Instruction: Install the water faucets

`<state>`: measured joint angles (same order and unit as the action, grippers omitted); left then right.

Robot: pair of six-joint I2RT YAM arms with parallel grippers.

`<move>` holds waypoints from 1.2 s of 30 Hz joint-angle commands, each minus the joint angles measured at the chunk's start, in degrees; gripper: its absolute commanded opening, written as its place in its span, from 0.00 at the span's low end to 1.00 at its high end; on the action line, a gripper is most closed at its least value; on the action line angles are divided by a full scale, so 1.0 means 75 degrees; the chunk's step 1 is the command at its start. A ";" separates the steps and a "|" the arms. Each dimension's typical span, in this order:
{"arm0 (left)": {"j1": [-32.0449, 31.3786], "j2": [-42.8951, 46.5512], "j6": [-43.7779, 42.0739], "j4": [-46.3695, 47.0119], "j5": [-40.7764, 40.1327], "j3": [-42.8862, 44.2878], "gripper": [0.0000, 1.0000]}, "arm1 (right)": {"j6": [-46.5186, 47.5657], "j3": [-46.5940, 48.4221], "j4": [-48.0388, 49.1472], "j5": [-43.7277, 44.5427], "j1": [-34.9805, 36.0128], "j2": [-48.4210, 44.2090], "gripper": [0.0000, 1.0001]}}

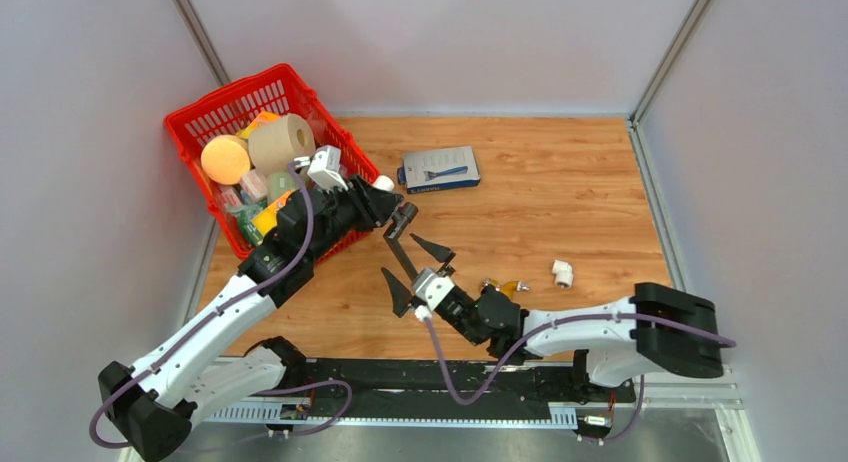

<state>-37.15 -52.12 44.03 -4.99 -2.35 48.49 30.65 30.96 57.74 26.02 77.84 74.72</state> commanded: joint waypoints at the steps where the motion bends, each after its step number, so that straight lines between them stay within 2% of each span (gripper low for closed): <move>1: -0.0039 0.0363 0.0679 0.0736 -0.0202 0.0425 0.00 | 0.1828 0.0524 0.2118 0.1064 0.0296 0.0969 0.84; 8: -0.0051 0.0574 0.1043 0.0760 -0.0366 0.0273 0.00 | 0.4838 0.1261 0.5458 0.2283 0.0367 0.3113 0.83; 11: -0.0051 0.0714 0.1078 0.0783 -0.0460 0.0226 0.00 | 0.5755 0.1941 0.5731 0.2728 0.0367 0.3829 0.82; 19: -0.0063 0.0855 0.1219 0.0818 -0.0203 0.0086 0.00 | 0.5955 0.2528 0.5743 0.3128 0.0250 0.4077 0.71; 22: -0.0063 0.0832 0.1278 0.0841 -0.0109 0.0039 0.00 | 0.6143 0.2622 0.5743 0.3199 0.0226 0.3983 0.55; 26: -0.0063 0.0820 0.0881 0.0737 -0.0050 0.0120 0.00 | 0.5922 0.2260 0.5627 0.2988 0.0261 0.3469 0.20; 27: -0.0063 0.0797 0.0624 0.0713 -0.0027 0.0167 0.00 | 0.5735 0.2119 0.5429 0.2906 0.0250 0.3282 0.07; 28: -0.0063 0.0808 0.0505 0.0701 0.0020 0.0202 0.00 | 0.5431 0.1956 0.5091 0.2836 0.0250 0.2990 0.00; 30: -0.0063 0.0808 0.0049 0.0701 0.0183 0.0261 0.00 | 0.4613 0.1709 0.3748 0.2556 0.0215 0.2276 0.00; 32: -0.0063 0.0785 -0.0490 0.0701 0.0266 0.0320 0.00 | 0.3185 0.1614 0.1712 0.1913 0.0098 0.1304 0.00; 34: -0.0051 0.0762 -0.1087 0.0701 0.0686 0.0425 0.00 | 0.1089 0.1696 -0.0679 0.0582 -0.0241 0.0226 0.00; 36: -0.0051 0.0727 -0.1638 0.0701 0.1025 0.0472 0.00 | -0.0518 0.1860 -0.2266 -0.0988 -0.0837 -0.0665 0.00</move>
<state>-37.91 -47.03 44.31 -0.64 0.08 49.41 53.71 41.65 57.25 39.55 77.45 85.03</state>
